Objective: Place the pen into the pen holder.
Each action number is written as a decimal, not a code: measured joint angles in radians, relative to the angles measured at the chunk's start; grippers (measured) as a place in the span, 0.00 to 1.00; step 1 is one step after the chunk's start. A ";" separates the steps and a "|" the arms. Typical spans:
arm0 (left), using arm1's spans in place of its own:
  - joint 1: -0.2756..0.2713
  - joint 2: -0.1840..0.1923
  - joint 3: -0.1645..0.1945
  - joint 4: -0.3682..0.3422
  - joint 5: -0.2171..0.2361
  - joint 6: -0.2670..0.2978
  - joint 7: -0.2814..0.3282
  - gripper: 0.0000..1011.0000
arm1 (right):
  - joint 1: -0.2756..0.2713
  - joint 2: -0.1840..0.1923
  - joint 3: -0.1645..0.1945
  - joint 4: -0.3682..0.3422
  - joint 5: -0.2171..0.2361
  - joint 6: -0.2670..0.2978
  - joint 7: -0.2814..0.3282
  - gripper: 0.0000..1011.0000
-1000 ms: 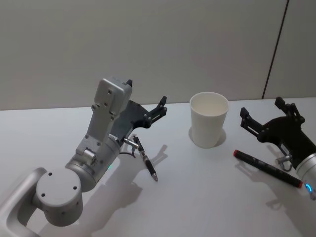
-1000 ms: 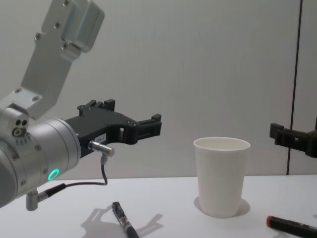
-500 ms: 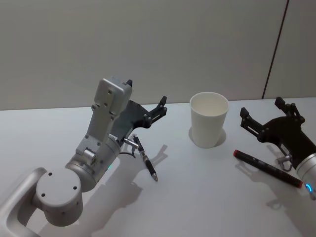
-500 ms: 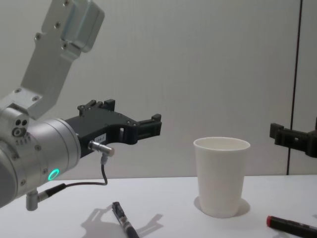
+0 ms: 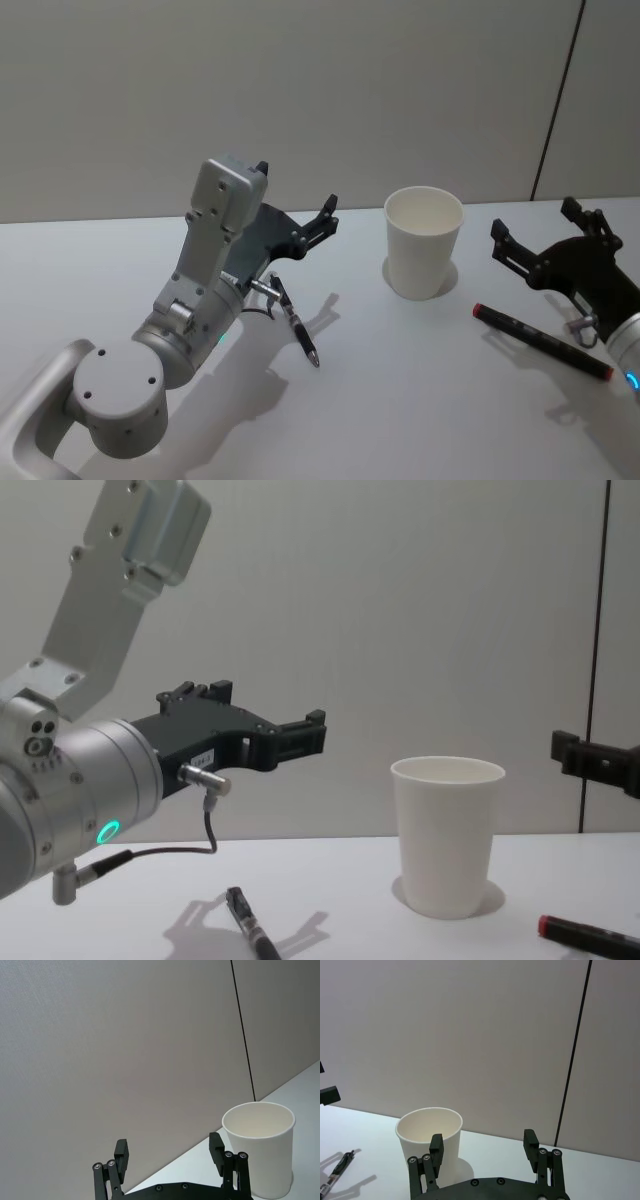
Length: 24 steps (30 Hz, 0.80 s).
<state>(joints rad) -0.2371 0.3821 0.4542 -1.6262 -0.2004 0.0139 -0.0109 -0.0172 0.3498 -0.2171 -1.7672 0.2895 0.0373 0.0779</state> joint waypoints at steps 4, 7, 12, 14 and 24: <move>0.000 0.000 0.000 0.000 0.000 0.000 0.000 0.99 | -0.010 0.016 0.010 -0.005 0.008 0.007 0.008 0.99; 0.000 0.000 0.000 0.000 0.000 0.000 0.000 0.99 | -0.024 0.031 0.019 -0.012 0.018 0.015 0.011 0.99; 0.000 0.000 0.000 0.000 0.000 0.000 0.000 0.99 | -0.048 0.054 0.033 -0.026 0.034 0.028 0.012 0.99; 0.000 0.000 0.000 0.000 0.000 0.000 0.000 0.99 | -0.061 0.065 0.039 -0.033 0.042 0.034 0.012 0.99; 0.000 0.000 0.000 0.000 0.000 0.000 0.000 0.99 | -0.114 0.105 0.063 -0.060 0.077 0.080 0.002 0.99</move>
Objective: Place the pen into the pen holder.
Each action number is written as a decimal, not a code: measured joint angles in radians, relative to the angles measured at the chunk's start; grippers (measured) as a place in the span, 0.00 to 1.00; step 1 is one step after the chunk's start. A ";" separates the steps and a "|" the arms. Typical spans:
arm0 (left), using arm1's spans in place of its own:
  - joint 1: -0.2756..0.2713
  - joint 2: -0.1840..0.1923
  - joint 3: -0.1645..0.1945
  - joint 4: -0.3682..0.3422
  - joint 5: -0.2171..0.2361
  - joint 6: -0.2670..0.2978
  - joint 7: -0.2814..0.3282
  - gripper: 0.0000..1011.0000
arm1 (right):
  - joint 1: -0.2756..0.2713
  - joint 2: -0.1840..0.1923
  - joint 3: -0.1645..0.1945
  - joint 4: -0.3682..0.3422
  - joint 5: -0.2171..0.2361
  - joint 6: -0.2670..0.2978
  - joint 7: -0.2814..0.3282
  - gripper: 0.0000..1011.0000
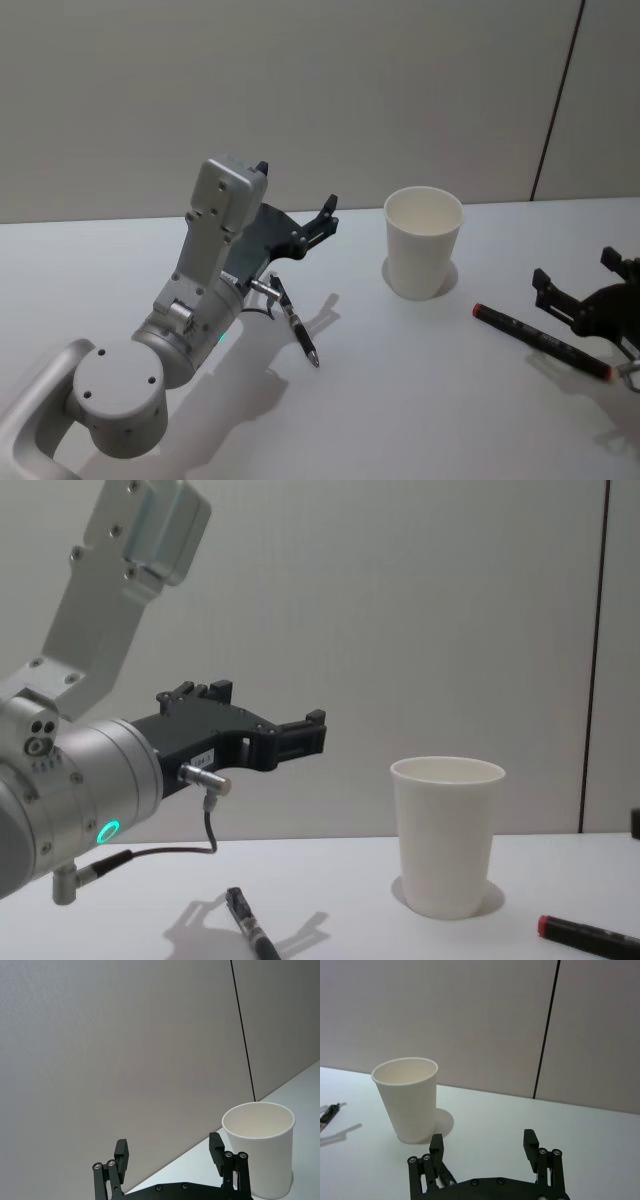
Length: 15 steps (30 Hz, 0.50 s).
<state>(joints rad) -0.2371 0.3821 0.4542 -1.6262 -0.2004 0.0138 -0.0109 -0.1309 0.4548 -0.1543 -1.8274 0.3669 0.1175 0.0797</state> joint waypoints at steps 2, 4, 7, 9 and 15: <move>0.000 0.000 0.000 0.000 0.000 0.000 0.000 0.99 | -0.009 0.007 0.004 -0.003 0.004 0.015 -0.003 0.99; 0.000 0.000 0.000 0.000 0.000 0.000 0.000 0.99 | -0.014 0.011 0.007 -0.005 0.006 0.032 -0.005 0.99; 0.000 0.000 0.000 0.000 0.000 0.000 0.000 0.99 | -0.019 0.016 0.009 -0.006 0.007 0.058 -0.008 0.99; 0.000 0.000 0.000 0.000 0.000 0.000 0.000 0.99 | -0.020 0.018 0.009 -0.006 0.004 0.079 -0.009 0.99; 0.000 0.000 0.000 0.000 0.000 0.000 0.000 0.99 | -0.015 0.018 0.007 0.002 -0.014 0.124 -0.008 0.99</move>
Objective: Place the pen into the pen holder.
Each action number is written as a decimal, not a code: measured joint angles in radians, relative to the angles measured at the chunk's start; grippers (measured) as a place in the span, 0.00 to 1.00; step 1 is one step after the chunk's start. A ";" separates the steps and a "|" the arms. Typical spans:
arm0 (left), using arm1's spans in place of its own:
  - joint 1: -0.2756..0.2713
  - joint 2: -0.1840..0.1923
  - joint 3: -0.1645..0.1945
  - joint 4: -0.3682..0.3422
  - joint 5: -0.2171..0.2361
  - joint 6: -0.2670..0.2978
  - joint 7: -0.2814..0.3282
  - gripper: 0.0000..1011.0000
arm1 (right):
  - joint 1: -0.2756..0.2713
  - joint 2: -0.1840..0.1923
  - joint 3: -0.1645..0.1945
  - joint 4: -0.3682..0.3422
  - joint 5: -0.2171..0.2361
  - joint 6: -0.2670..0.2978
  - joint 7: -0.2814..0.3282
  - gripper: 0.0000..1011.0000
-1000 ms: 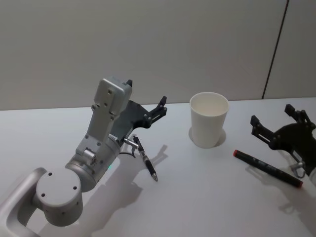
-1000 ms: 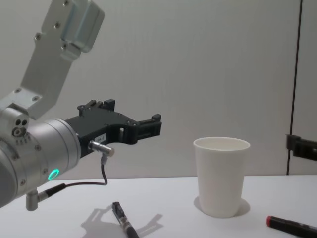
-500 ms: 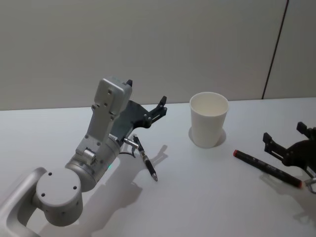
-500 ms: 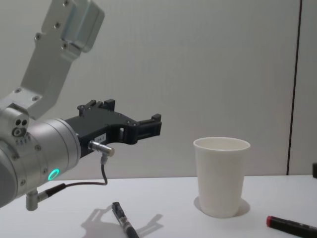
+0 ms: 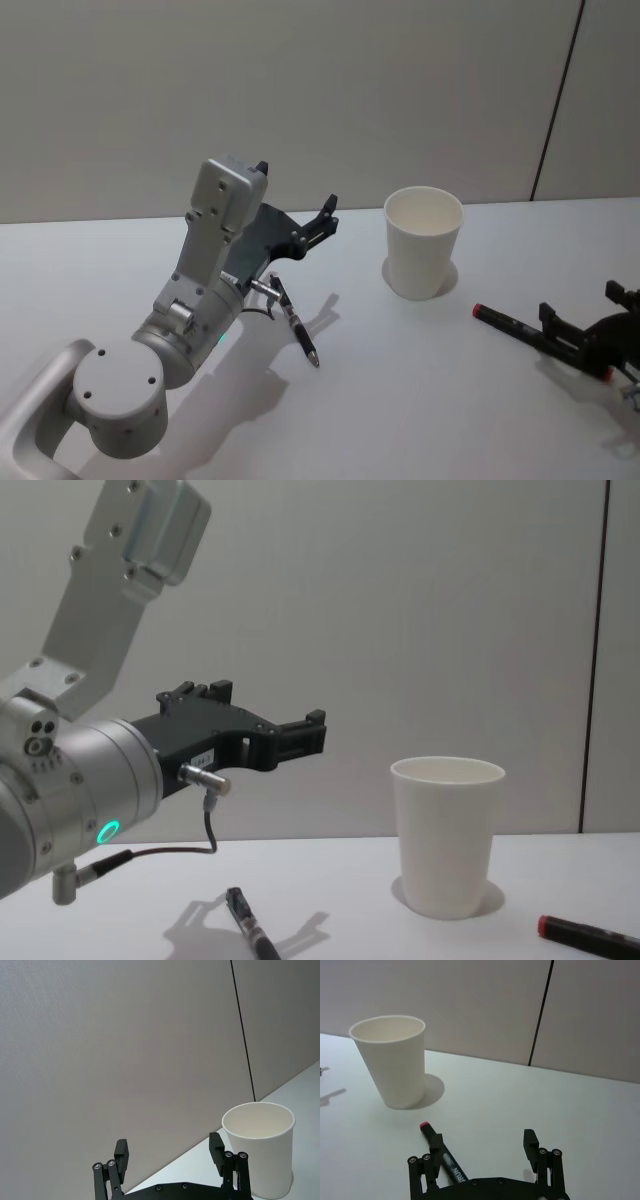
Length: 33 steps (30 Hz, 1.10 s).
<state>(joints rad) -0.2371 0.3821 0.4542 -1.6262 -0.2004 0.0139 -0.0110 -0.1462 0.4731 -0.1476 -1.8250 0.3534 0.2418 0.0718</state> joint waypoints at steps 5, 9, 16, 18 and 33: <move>0.000 0.000 0.000 0.000 0.000 0.000 0.000 0.99 | 0.012 -0.006 -0.008 0.016 -0.022 0.038 0.015 0.99; 0.000 0.000 0.000 0.000 0.000 0.000 0.000 0.99 | 0.023 -0.012 -0.015 0.029 -0.037 0.057 0.029 0.99; 0.000 0.000 0.000 0.000 0.000 0.000 0.000 0.99 | 0.043 -0.025 -0.029 0.056 -0.068 0.078 0.065 0.99; 0.000 0.000 0.000 0.000 0.000 0.000 0.000 0.99 | 0.051 -0.030 -0.034 0.065 -0.078 0.082 0.076 0.99; 0.000 0.000 0.000 0.000 0.000 0.000 0.000 0.99 | 0.084 -0.058 -0.052 0.113 -0.116 0.107 0.101 0.99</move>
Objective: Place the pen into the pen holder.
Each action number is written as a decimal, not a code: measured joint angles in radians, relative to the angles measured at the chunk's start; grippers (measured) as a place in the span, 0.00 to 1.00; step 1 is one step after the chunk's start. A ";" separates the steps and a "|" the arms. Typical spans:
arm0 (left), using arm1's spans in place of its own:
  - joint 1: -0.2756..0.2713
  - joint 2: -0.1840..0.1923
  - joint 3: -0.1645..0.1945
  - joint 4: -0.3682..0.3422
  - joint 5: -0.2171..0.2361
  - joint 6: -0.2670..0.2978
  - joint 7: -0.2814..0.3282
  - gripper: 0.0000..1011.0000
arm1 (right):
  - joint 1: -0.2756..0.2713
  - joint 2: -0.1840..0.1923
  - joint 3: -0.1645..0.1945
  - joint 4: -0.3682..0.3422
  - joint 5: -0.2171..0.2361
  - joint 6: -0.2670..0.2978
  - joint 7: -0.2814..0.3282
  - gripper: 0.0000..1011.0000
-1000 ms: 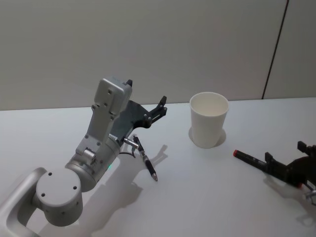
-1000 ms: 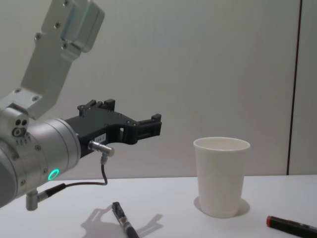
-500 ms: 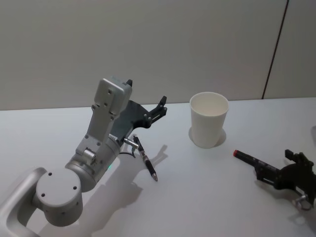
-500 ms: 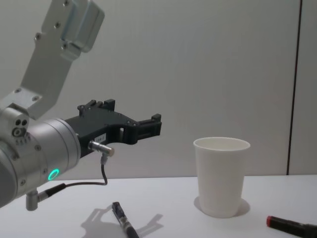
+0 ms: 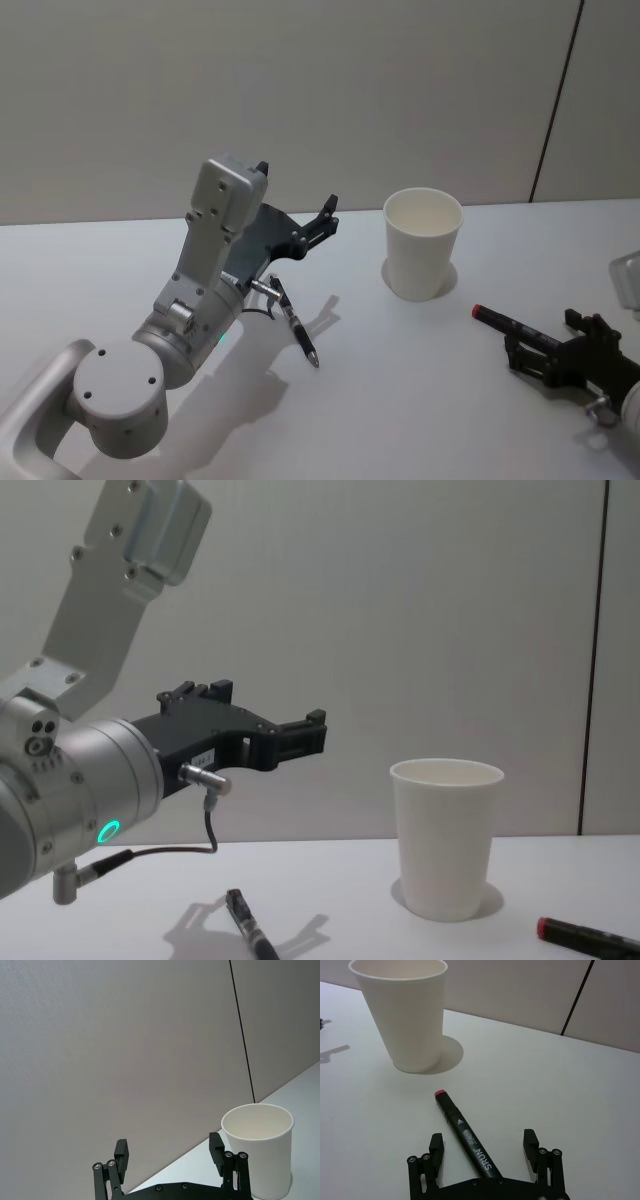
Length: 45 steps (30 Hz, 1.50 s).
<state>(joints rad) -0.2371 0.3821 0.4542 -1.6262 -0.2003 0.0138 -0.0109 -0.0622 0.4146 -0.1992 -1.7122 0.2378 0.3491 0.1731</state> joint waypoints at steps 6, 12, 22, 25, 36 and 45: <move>0.000 0.000 0.000 0.000 0.000 0.000 0.000 0.99 | 0.007 -0.007 -0.004 0.009 -0.007 0.007 0.002 0.99; 0.000 0.000 0.000 0.000 0.000 0.000 0.000 0.99 | 0.012 -0.012 -0.009 0.017 -0.012 0.013 0.005 0.92; 0.000 0.000 0.000 0.000 0.000 0.000 0.000 0.99 | 0.014 -0.016 -0.012 0.023 -0.017 0.017 0.006 0.85; 0.000 0.000 0.000 0.000 0.000 0.000 0.000 0.99 | 0.015 -0.017 -0.012 0.025 -0.017 0.017 0.007 0.83; 0.000 0.000 0.000 0.000 0.000 0.000 0.000 0.99 | 0.015 -0.018 -0.012 0.025 -0.017 0.017 0.010 0.77; 0.000 0.000 0.000 0.000 0.000 0.000 0.000 0.99 | 0.015 -0.019 -0.012 0.025 -0.017 0.017 0.012 0.71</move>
<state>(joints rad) -0.2371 0.3821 0.4542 -1.6262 -0.2004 0.0138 -0.0109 -0.0477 0.3960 -0.2112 -1.6873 0.2213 0.3658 0.1851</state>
